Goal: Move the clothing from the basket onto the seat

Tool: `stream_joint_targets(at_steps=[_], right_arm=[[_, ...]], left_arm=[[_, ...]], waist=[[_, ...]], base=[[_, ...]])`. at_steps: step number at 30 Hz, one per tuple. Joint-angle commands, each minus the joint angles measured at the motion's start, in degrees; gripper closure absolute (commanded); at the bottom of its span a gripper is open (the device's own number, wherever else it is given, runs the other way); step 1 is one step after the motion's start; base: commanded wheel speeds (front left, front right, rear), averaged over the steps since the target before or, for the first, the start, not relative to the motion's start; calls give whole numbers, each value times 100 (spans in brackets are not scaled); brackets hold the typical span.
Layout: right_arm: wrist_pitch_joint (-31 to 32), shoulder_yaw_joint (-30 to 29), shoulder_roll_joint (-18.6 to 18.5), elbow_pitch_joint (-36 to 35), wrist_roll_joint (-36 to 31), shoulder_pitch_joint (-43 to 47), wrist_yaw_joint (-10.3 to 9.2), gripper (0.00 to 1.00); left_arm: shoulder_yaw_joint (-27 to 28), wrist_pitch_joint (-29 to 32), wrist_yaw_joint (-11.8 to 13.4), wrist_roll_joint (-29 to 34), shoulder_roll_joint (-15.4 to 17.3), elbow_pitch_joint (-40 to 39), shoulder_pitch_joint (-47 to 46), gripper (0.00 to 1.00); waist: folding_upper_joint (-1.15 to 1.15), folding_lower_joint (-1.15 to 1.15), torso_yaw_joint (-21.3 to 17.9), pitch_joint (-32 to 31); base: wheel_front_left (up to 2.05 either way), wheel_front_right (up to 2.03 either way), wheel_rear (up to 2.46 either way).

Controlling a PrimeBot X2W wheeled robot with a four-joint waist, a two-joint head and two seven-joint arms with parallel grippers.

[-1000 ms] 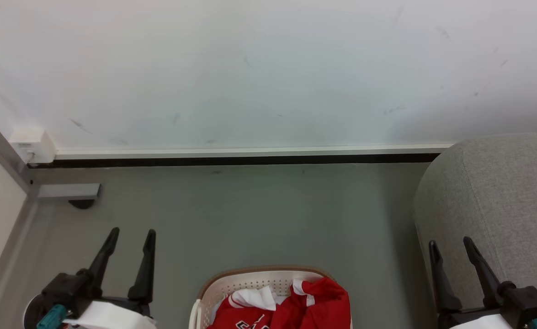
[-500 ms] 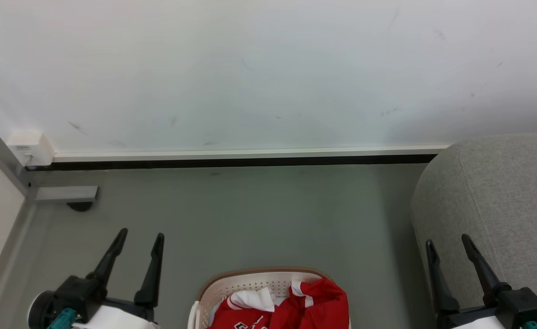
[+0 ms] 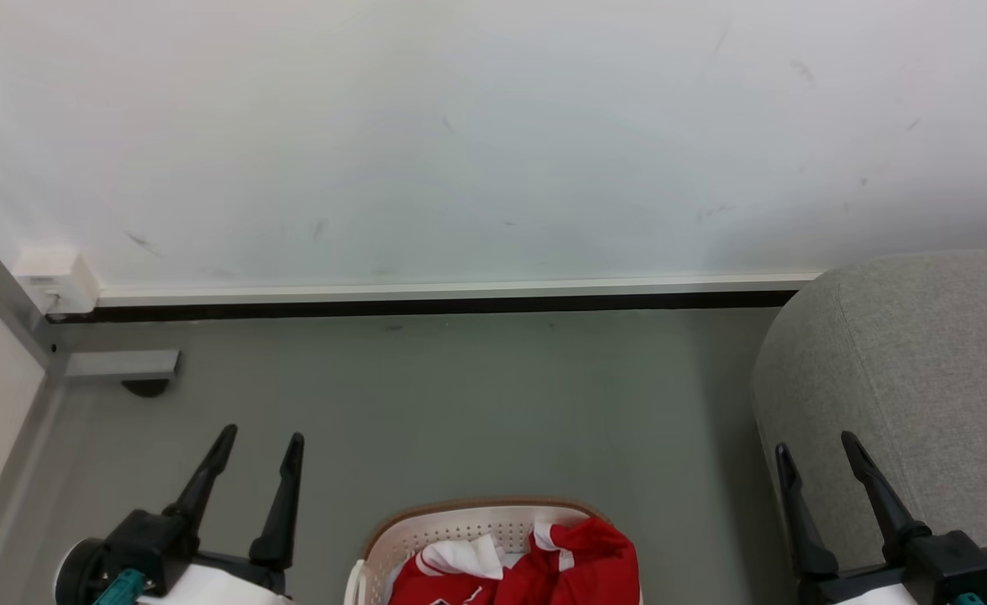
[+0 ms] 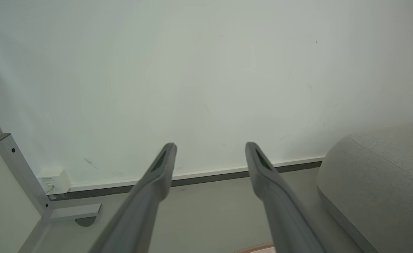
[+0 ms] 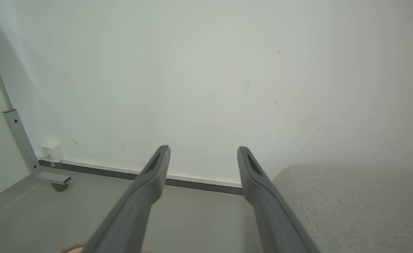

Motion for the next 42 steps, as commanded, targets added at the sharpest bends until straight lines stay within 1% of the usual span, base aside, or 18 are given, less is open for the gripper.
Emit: stream_joint_targets(at_steps=[1,8,14,20,28,29,33,38,42], right_arm=[[0,10,-34,-5,55,26,-12,0],[1,22,-33,-29,123,2,-12,0],[1,-22,-31,-142,226,-32,-12,0],[1,-47,-30,-413,460,-99,-12,0],[2,9,-24,-1103,887,-121,-12,0],[2,9,-24,-1103,887,-121,-12,0],[2,7,-24,-1444,1081,-119,-12,0],[2,42,-24,-1777,1242,-203,-12,0],[2,72,-19,-1985,1320,-266,-12,0]], left_arm=[[20,-12,7,-12,7,-1,29,0],[4,-10,7,-168,5,48,43,0],[-213,-9,7,-408,150,201,-104,0],[-396,-9,7,-725,452,542,-259,0],[-755,-8,7,-1123,1075,1159,-617,0],[-755,-8,7,-1123,1075,1159,-617,0],[-1205,-8,7,-1334,1442,1504,-829,0],[-2216,80,7,-1481,1921,2033,-1235,0],[-2964,135,7,-1620,2207,2375,-1572,0]], waist=[[0,0,-10,-7],[0,0,-139,25],[0,0,-402,228],[0,0,-835,680],[0,0,-1461,1575],[0,0,-1461,1575],[0,0,-1707,2004],[0,0,-1941,2503],[0,0,-2107,2844]], base=[[0,0,0],[0,0,0],[0,0,0],[0,0,0],[0,0,0],[0,0,0],[0,0,0],[0,0,0],[0,0,0]])
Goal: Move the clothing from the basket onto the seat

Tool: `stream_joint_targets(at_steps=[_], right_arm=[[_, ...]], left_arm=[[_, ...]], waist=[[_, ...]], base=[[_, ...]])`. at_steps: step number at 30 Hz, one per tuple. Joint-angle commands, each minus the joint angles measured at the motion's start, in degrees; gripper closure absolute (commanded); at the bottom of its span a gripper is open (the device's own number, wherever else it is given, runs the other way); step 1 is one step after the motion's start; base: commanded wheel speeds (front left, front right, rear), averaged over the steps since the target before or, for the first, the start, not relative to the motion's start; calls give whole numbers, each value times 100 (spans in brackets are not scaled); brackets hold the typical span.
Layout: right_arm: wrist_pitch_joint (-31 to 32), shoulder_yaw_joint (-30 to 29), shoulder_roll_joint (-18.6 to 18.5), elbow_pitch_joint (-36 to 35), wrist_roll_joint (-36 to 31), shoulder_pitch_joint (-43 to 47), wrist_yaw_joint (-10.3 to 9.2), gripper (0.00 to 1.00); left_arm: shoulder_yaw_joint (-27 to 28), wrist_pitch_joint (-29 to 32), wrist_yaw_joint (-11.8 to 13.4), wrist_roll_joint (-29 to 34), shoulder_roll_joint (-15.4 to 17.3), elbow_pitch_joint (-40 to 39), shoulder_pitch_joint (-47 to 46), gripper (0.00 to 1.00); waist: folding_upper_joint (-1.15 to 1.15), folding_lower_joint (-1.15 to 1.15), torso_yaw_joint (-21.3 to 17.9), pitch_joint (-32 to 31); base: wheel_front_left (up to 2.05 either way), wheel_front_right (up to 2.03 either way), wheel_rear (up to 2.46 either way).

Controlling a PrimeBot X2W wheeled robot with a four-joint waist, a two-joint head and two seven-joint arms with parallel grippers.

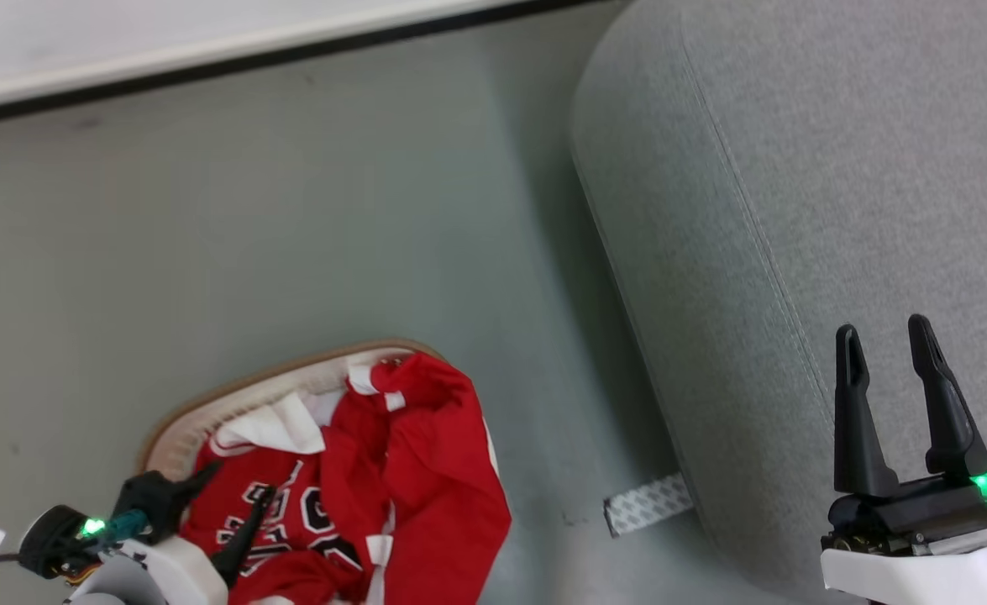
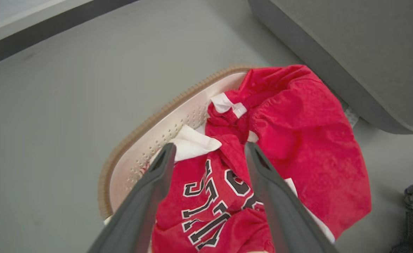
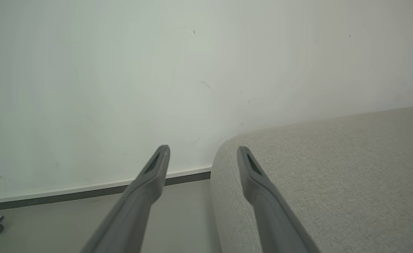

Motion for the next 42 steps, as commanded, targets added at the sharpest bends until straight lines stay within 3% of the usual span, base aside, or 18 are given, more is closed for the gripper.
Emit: stream_joint_targets(at_steps=[1,8,16,25,26,27,28,36,42], right_arm=[[3,19,-1,-79,38,-70,-12,0],[2,182,-2,-406,254,-89,-12,0],[3,315,-1,-648,505,-1,-12,0],[3,394,0,-757,672,117,-12,0],[3,393,-1,-760,679,127,-12,0],[3,394,0,-764,684,137,-12,0],[3,391,-1,-764,689,144,-12,0],[3,396,-1,-628,557,59,-12,0],[3,279,-3,-446,287,-75,-12,0]], left_arm=[[-134,23,7,-60,110,74,-134,0],[-1189,334,7,-237,517,549,-647,0],[-2185,647,7,-6,909,1070,-1151,0],[-2827,1087,7,303,901,1535,-1637,0],[-2857,1107,7,303,885,1572,-1673,22],[-2879,1111,7,303,873,1615,-1701,22],[-2900,1097,7,311,851,1650,-1734,100],[-2999,832,7,91,598,1871,-1790,100],[-3059,571,7,-175,213,1975,-1691,100]], waist=[[0,-1,-280,374],[0,-1,-589,937],[0,-1,-948,1461],[0,-1,-1104,1724],[0,-1,-1101,1733],[0,-1,-1099,1739],[0,-1,-1098,1741],[0,-1,-1053,1525],[0,-1,-771,937]], base=[[0,0,0],[0,0,0],[0,0,0],[0,0,0],[0,0,0],[0,0,0],[0,0,0],[0,0,0],[0,0,0]])
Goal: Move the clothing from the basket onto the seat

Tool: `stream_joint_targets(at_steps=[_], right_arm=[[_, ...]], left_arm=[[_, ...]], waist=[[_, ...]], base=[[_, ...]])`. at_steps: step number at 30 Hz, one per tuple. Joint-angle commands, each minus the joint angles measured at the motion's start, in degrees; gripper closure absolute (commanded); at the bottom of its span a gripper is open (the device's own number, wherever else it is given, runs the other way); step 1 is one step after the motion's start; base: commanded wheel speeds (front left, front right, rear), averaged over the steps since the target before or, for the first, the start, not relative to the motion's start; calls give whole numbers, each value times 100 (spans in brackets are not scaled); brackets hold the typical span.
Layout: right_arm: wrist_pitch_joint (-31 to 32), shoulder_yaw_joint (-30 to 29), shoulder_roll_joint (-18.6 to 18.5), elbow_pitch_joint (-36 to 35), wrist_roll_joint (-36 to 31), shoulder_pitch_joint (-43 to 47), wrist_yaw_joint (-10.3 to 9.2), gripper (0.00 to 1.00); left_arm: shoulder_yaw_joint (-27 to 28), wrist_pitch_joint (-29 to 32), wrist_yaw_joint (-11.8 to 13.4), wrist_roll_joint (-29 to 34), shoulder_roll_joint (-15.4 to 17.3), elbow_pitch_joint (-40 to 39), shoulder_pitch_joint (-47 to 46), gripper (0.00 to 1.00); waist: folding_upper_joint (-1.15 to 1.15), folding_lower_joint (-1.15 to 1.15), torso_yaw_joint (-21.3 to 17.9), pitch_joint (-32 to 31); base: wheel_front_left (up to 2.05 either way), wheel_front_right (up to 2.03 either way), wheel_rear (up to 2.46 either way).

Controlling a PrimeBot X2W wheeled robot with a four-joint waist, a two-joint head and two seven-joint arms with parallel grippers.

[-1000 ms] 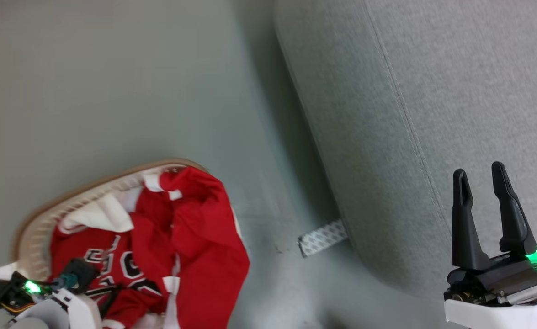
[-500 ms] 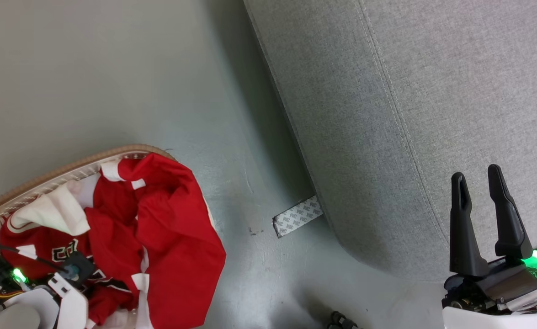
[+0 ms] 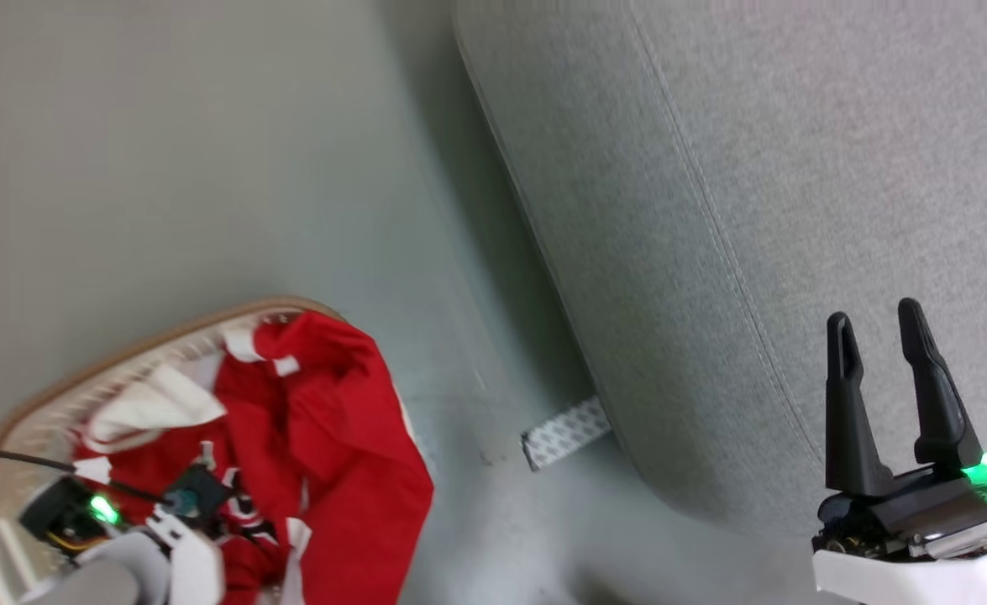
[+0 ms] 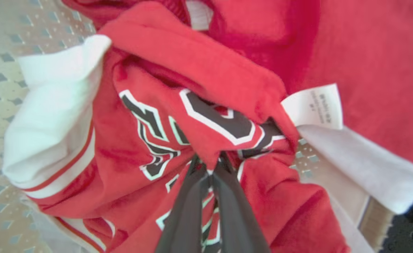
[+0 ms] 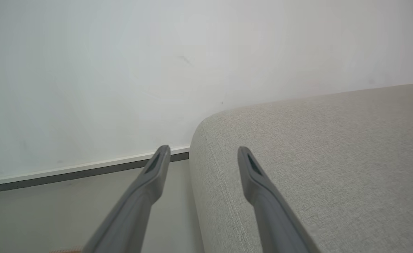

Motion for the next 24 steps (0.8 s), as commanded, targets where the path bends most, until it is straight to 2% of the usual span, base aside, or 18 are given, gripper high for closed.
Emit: stream_joint_targets(at_steps=[1,8,16,24], right_arm=[[4,-52,-6,94,-120,-65,-12,0],[4,-195,-11,619,-457,-214,-12,0],[4,-252,-13,1289,-582,-331,-12,0],[4,-413,-14,1691,-683,-231,-12,0]], left_arm=[[13,-93,7,-160,-107,42,70,100],[-9,-507,7,-708,-662,39,247,100],[300,-739,7,-1420,-1126,-383,616,100],[870,-736,20,-1337,-1386,-1332,711,100]], waist=[[0,0,274,-406],[0,0,867,-1382],[0,0,1512,-2533],[0,0,2222,-3211]], base=[[0,0,0],[0,0,0],[0,0,0],[0,0,0]])
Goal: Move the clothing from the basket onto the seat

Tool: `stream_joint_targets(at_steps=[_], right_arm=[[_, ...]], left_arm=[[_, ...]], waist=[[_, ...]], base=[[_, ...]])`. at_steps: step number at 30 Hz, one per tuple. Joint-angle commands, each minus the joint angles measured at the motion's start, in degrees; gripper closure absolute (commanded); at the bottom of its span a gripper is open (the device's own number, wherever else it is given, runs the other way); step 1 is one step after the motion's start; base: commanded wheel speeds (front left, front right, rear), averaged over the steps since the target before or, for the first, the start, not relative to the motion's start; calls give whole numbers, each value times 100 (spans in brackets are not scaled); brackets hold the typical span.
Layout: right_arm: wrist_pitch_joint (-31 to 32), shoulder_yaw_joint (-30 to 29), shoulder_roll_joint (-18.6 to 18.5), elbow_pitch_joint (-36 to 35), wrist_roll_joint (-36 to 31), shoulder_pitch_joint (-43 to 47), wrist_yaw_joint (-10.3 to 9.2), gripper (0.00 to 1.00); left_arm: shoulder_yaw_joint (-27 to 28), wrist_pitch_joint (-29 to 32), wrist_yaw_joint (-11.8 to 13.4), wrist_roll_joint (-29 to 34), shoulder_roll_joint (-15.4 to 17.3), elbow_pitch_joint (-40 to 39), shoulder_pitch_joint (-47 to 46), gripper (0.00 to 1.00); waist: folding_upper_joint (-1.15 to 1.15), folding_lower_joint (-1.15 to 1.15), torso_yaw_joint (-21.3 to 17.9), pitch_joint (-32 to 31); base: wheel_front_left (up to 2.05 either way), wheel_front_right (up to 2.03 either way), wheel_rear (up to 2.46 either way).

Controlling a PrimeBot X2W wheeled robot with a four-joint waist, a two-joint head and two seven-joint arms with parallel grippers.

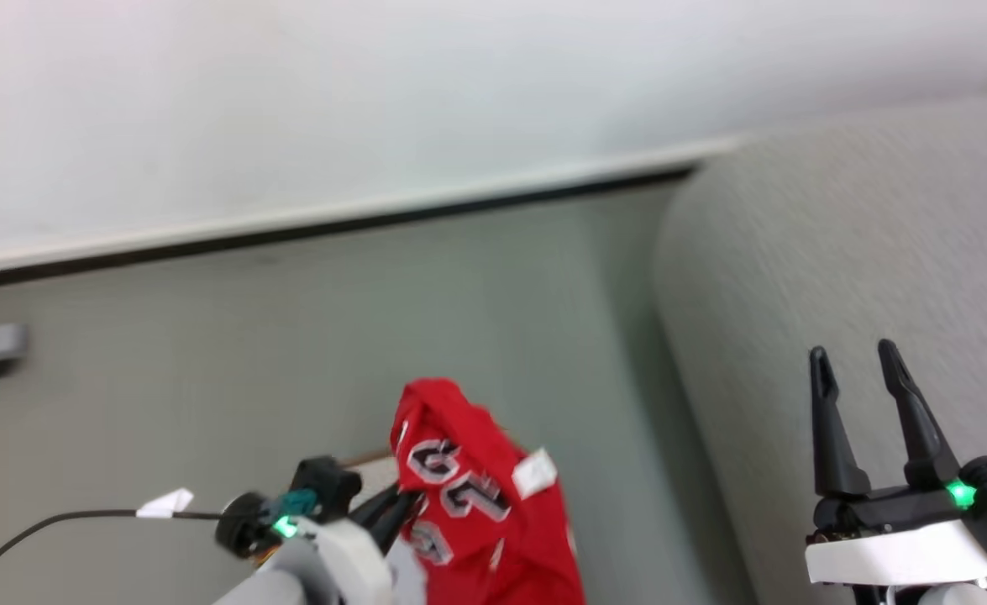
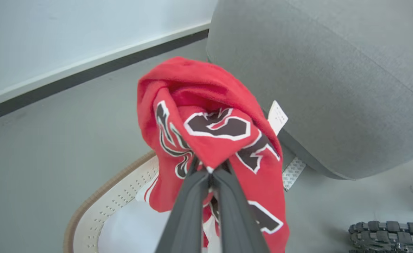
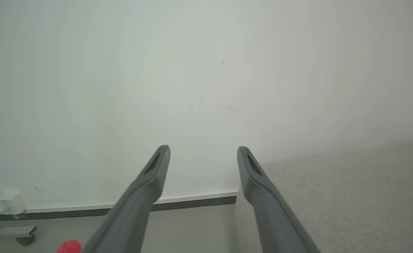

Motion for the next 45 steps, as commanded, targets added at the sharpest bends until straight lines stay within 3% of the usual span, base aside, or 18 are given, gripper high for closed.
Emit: stream_joint_targets(at_steps=[1,12,23,35,41,45], right_arm=[[3,-77,-26,69,-2,75,-12,0],[3,16,-23,360,144,322,-12,0],[3,345,-26,360,187,515,-12,0],[3,664,-19,202,220,513,-12,0],[3,1264,-21,143,230,488,-12,0],[3,1980,-21,251,356,370,-12,0]], left_arm=[[169,-15,23,62,-54,-319,64,100],[965,-14,158,251,-22,-1911,111,100],[1472,164,426,-213,-40,-2812,-195,100],[1610,228,550,-363,137,-2964,-57,100],[1664,188,545,-379,147,-2865,-165,100],[1643,162,509,-388,88,-2756,-216,100]], waist=[[0,2,595,-533],[0,2,1106,-1036],[0,2,1282,-1181],[0,2,1244,-1104],[0,2,1263,-1029],[0,2,1297,-1003]], base=[[0,0,0],[0,0,0],[0,0,0],[0,0,0],[0,0,0],[0,0,0]])
